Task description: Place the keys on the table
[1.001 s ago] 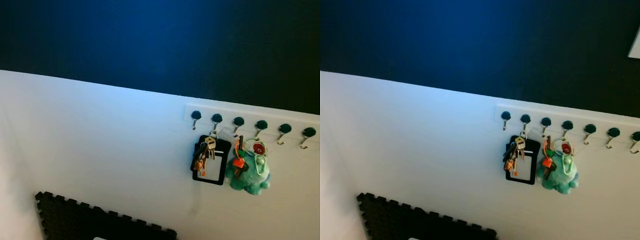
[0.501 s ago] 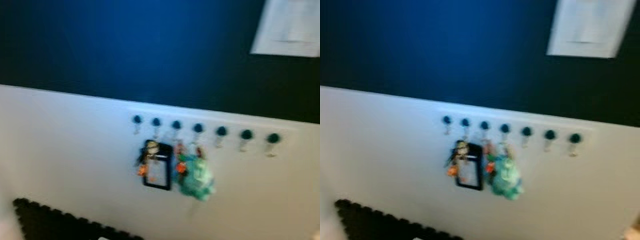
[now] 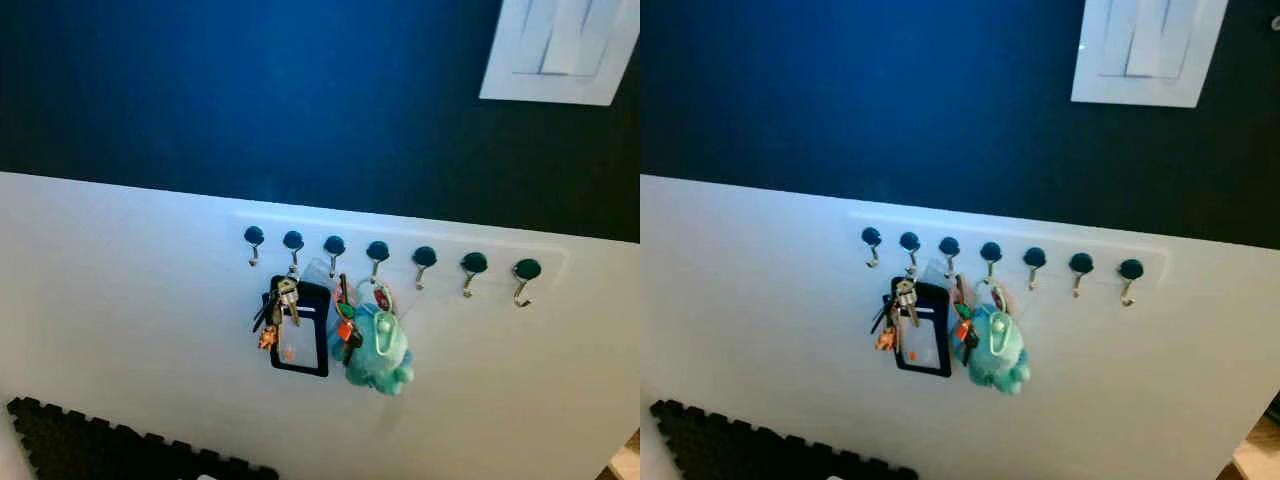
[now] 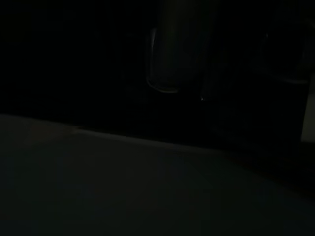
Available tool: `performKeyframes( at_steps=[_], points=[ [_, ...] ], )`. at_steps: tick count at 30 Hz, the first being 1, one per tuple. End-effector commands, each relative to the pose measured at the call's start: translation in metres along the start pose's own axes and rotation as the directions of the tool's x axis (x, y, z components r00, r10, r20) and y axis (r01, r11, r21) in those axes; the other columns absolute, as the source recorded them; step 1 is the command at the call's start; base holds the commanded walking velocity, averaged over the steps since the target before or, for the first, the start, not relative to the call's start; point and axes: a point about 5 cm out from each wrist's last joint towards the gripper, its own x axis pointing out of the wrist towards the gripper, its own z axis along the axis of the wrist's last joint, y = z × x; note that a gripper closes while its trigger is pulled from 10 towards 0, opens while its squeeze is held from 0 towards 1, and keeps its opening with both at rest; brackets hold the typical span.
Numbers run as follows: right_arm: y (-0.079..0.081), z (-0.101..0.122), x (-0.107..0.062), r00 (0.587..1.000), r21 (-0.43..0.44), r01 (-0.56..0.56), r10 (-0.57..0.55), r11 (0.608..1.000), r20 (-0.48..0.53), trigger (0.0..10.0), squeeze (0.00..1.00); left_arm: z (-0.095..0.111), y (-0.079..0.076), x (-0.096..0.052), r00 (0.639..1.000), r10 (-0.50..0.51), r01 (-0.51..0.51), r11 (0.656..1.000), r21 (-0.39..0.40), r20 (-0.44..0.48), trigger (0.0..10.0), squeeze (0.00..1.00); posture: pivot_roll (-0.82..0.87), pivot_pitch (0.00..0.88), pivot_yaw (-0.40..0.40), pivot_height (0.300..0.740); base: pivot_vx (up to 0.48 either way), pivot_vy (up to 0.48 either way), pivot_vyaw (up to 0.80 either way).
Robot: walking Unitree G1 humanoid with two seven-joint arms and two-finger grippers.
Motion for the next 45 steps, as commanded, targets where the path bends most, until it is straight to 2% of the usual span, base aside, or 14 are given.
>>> performKeyframes(
  at_steps=[1, 5, 12, 14, 15, 16, 17, 19, 25, 36, 45],
  points=[
    [-0.005, -0.005, -0.002, 1.000, 0.018, 0.025, -0.024, 1.000, -0.008, 10.0, 0.00, -0.007, 0.007, -0.003, 0.999, 0.012, -0.012, 1.000, 0.003, -0.032, 10.0, 0.00, 0.08, 0.009, 0.021, 0.740, 0.000, 0.000, 0.00],
    [-0.007, -0.008, -0.004, 0.999, 0.011, 0.030, -0.030, 0.999, -0.013, 10.0, 0.00, -0.007, 0.007, -0.003, 0.999, 0.003, -0.003, 1.000, 0.001, -0.035, 10.0, 0.00, 0.07, 0.012, 0.024, 0.740, 0.000, 0.000, 0.00],
    [-0.005, -0.007, -0.003, 1.000, 0.021, 0.029, -0.029, 0.999, -0.005, 10.0, 0.00, -0.005, 0.009, -0.002, 0.999, 0.026, -0.028, 0.998, -0.053, -0.038, 10.0, 0.00, 0.07, 0.012, 0.026, 0.740, 0.000, 0.000, 0.00],
    [-0.004, -0.006, -0.003, 1.000, 0.021, 0.024, -0.024, 0.999, -0.002, 10.0, 0.00, -0.005, 0.011, -0.001, 0.998, 0.042, -0.046, 0.996, -0.078, -0.043, 10.0, 0.00, 0.06, 0.007, 0.025, 0.740, 0.000, 0.000, 0.00],
    [-0.003, -0.004, -0.002, 1.000, 0.012, 0.015, -0.015, 1.000, 0.000, 10.0, 0.00, -0.005, 0.013, -0.001, 0.997, 0.065, -0.070, 0.991, -0.116, -0.050, 10.0, 0.00, 0.06, 0.005, 0.022, 0.740, 0.000, 0.000, 0.00],
    [-0.003, -0.004, -0.002, 1.000, 0.012, 0.015, -0.015, 1.000, 0.000, 10.0, 0.00, -0.005, 0.013, -0.001, 0.997, 0.065, -0.070, 0.991, -0.116, -0.050, 10.0, 0.00, 0.06, 0.005, 0.022, 0.740, 0.000, 0.000, 0.00],
    [0.000, -0.001, -0.001, 1.000, -0.034, -0.015, 0.015, 0.999, 0.001, 10.0, 0.00, -0.005, 0.016, -0.001, 0.993, 0.100, -0.109, 0.977, -0.182, -0.060, 10.0, 0.00, 0.06, 0.000, 0.013, 0.740, 0.000, 0.000, 0.00],
    [0.002, 0.001, 0.000, 0.999, -0.080, -0.041, 0.041, 0.996, -0.001, 10.0, 0.00, -0.004, 0.017, 0.000, 0.992, 0.115, -0.125, 0.969, -0.213, -0.060, 10.0, 0.00, 0.06, 0.000, 0.010, 0.740, 0.000, 0.000, 0.00],
    [0.003, 0.007, 0.002, 0.999, -0.102, -0.051, 0.052, 0.993, 0.006, 10.0, 0.00, -0.005, 0.015, 0.000, 0.993, 0.103, -0.112, 0.973, -0.201, -0.058, 10.0, 0.00, 0.06, 0.000, -0.004, 0.740, 0.000, 0.000, 0.00],
    [0.004, 0.006, 0.002, 0.998, -0.107, -0.058, 0.059, 0.993, 0.002, 10.0, 0.00, -0.007, 0.014, -0.001, 0.993, 0.097, -0.109, 0.974, -0.199, -0.068, 10.0, 0.00, 0.06, 0.000, -0.002, 0.740, 0.000, 0.000, 0.00],
    [0.004, 0.002, 0.001, 0.998, -0.097, -0.057, 0.057, 0.994, -0.003, 10.0, 0.00, -0.005, 0.015, 0.000, 0.994, 0.089, -0.099, 0.977, -0.186, -0.065, 10.0, 0.00, 0.06, 0.000, 0.003, 0.740, -0.270, 0.000, 0.00]
  ],
)
